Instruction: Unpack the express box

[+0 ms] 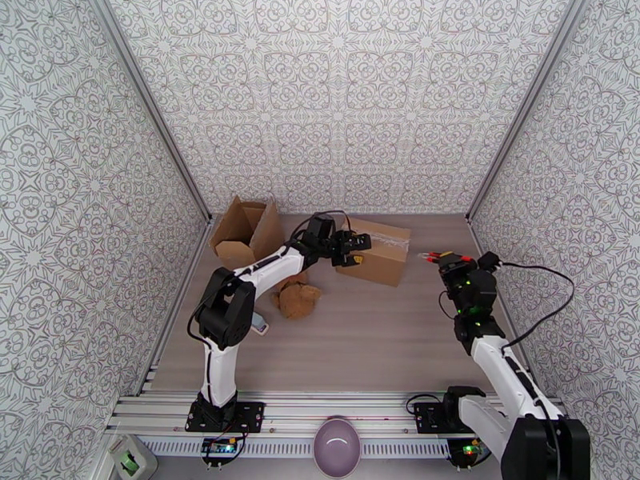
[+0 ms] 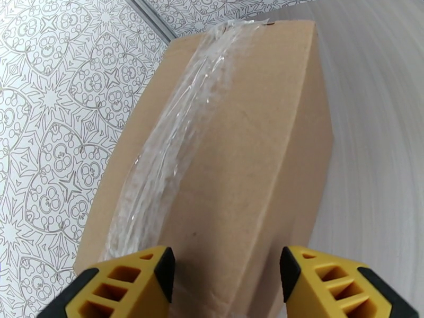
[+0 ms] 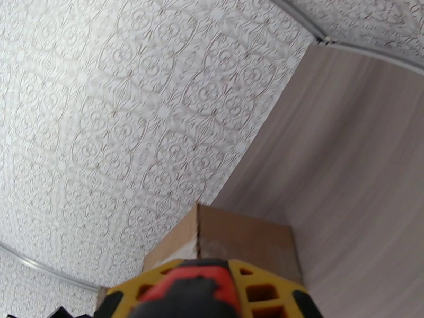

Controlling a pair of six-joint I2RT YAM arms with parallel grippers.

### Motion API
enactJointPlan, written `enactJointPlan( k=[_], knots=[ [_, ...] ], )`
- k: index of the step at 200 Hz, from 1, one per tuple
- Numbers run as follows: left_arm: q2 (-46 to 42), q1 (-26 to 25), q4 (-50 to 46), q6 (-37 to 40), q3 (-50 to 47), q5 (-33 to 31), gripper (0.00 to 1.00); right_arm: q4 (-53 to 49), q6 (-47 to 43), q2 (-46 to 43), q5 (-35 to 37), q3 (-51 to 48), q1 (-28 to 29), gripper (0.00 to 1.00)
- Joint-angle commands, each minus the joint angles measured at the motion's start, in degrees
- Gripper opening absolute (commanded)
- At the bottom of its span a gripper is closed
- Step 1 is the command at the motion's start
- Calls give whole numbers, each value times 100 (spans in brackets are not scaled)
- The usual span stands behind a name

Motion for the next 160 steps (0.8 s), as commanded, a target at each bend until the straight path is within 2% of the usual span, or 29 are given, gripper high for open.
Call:
enactJointPlan(
  k=[1,15,36,55,97,103,109,119,131,145,160],
  knots=[
    [75,28,-260,98,86,14,59,108,-25,163,15,-138,-117,0],
    [70,38,-257,90,86,-75,59,90,48,296,-159,-239,-291,0],
    [-53,85,-207,1,54,-130,59,-134,270,802,-1103,-271,-782,0],
    [-197,120,-50,-116,-8,-101,60,33,155,1343,-1767,-208,-853,0],
    [-341,103,46,-226,-78,-55,61,-391,-327,2614,-2115,206,-869,0],
    [-381,103,70,-252,-103,-41,62,-471,-324,2749,-2124,274,-869,3],
    [-421,105,102,-279,-135,-34,62,-522,-333,2865,-2093,316,-869,7],
    [-488,105,87,-301,-149,-40,62,-761,-409,2978,-1988,399,-869,19],
    [-586,111,61,-366,-177,-88,64,-1408,-794,3008,-1815,697,-867,41],
    [-758,121,-2,-505,-232,-124,67,-2046,-1160,2875,-1514,975,-868,59],
    [-964,166,-37,-925,-337,-359,72,-2728,-1588,2653,-1112,1309,-868,95]
  ],
)
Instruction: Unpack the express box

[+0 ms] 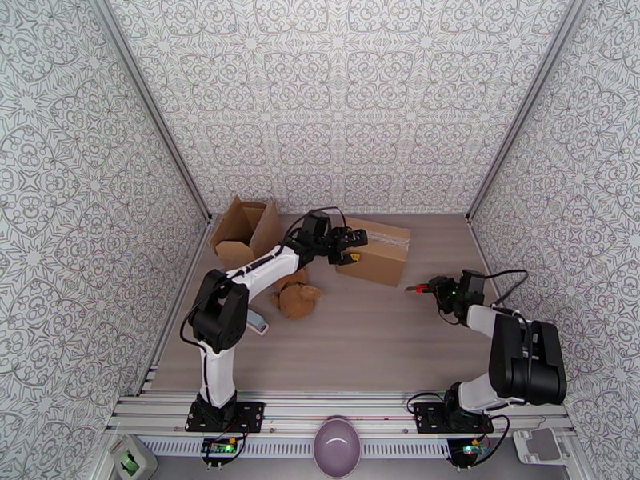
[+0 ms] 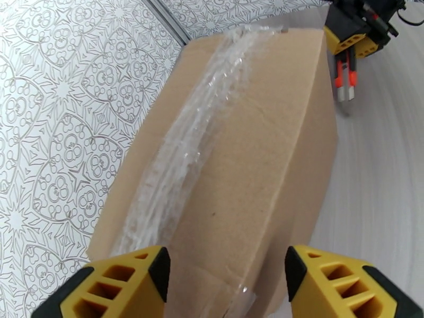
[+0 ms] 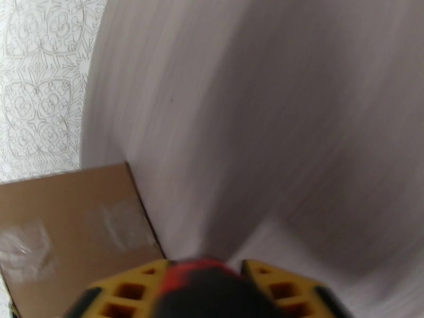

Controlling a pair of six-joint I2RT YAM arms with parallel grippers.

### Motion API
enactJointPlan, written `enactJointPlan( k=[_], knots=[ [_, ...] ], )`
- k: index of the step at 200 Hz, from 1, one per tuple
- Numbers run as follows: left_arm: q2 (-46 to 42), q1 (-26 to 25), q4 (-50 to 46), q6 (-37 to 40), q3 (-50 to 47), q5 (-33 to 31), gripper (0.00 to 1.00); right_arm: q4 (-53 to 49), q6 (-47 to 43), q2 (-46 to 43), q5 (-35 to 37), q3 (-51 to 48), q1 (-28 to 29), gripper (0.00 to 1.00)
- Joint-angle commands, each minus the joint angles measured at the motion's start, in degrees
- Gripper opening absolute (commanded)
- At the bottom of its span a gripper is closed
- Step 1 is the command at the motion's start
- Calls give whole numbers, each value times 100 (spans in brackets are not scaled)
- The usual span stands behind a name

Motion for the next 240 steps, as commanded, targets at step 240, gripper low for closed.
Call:
enactJointPlan(
  k=[240],
  knots=[
    [303,24,884,-4780,-505,901,60,-4113,-4696,3216,-1698,7052,1612,83]
  ],
)
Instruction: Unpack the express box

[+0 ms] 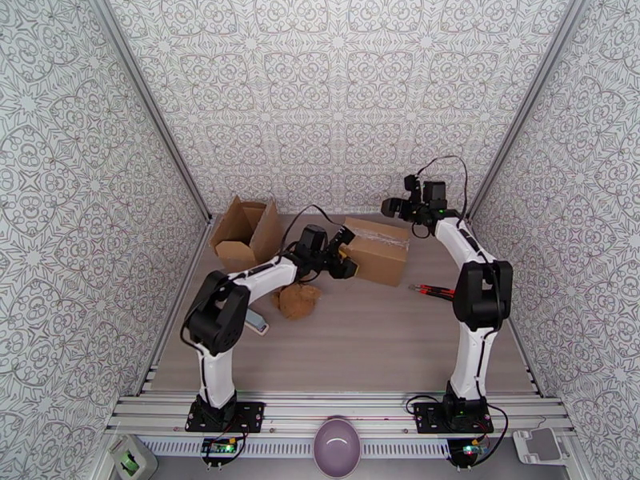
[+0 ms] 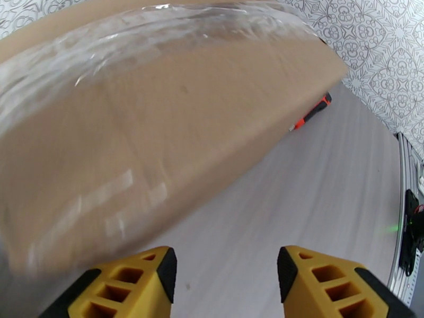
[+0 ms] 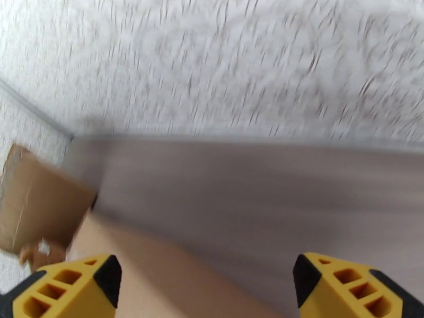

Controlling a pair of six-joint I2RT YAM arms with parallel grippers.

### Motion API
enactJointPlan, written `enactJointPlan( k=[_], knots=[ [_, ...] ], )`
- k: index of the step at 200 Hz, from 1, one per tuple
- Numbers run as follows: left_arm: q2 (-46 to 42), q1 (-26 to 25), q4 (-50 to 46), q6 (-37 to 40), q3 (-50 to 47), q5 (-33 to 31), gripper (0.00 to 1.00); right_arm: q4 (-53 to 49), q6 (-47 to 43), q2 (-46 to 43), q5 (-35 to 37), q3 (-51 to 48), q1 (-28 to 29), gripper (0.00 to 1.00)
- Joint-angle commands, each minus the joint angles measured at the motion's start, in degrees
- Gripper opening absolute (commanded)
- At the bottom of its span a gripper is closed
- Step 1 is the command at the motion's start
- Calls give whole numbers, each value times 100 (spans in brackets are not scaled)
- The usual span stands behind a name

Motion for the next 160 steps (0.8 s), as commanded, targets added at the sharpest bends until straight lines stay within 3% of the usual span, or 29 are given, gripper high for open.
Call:
enactJointPlan(
  k=[1,62,82,103,131,160],
  knots=[
    [100,28,324,5,330,292,60,-1202,-456,-154,-587,18,47,83],
    [453,375,-83,-46,1224,197,66,-1117,209,-1727,-682,-1934,255,75],
    [588,422,-638,42,1725,167,67,-951,658,-2145,-318,-2470,537,74],
    [620,422,-1564,-45,2285,-128,67,-847,1068,-2303,522,-2671,918,73],
    [760,233,-3243,-337,3368,-1099,73,-498,1636,-2268,1133,-2724,985,68],
    [1215,-98,-4710,-1085,4811,-2366,75,-727,1495,-1853,1259,-2371,1145,64]
  ],
)
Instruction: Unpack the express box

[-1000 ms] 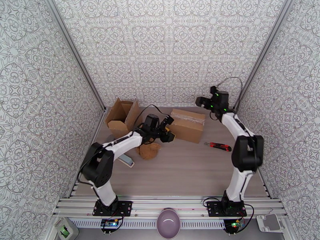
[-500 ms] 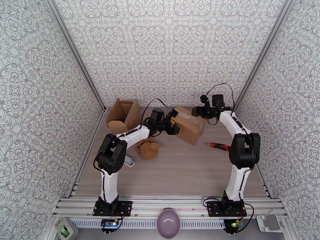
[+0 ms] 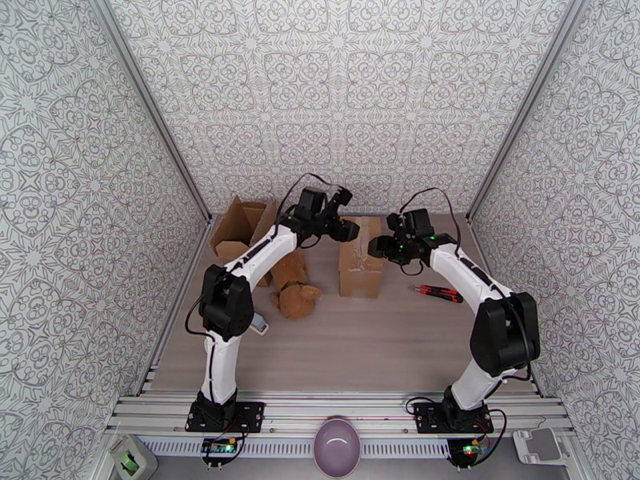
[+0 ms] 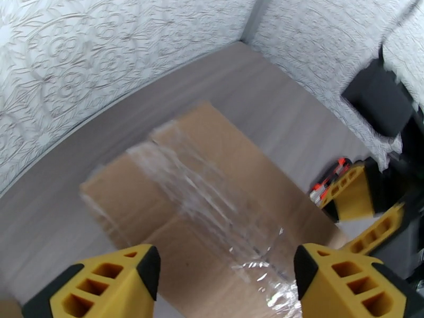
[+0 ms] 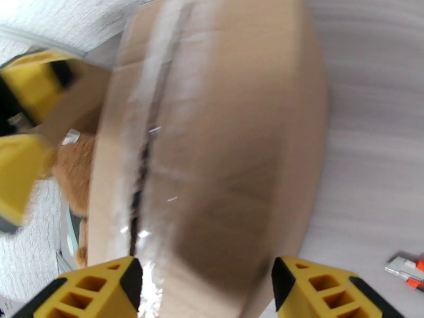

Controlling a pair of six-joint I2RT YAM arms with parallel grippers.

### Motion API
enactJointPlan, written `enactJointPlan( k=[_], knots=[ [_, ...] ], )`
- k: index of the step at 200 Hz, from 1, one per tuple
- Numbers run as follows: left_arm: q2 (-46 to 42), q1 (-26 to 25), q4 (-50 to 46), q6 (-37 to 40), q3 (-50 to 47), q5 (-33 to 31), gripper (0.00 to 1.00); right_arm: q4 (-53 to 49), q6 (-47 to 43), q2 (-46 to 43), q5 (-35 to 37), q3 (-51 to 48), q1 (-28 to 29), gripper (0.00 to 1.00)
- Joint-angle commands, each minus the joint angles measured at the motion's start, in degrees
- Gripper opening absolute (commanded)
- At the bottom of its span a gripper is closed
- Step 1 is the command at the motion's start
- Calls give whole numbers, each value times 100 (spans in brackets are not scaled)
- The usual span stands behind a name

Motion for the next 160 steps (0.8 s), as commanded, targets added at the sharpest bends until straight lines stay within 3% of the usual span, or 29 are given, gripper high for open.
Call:
enactJointPlan(
  k=[1,24,52,69,121,160],
  knots=[
    [397,-325,-1857,-752,1026,-1335,75,-30,160,338,507,269,119,65],
    [1013,-522,-2993,-1260,2233,-2244,78,210,300,473,558,211,264,65],
    [1544,-766,-3809,-1462,3274,-2862,81,317,446,585,847,168,466,66],
    [1615,-841,-4059,-1733,3323,-3214,82,543,628,519,971,3,519,65],
    [1671,-1081,-4431,-2002,3340,-4252,83,1405,1069,296,968,-630,536,50],
    [1807,-1141,-4586,-2224,3332,-4378,85,1753,1066,342,599,-796,541,46]
  ],
)
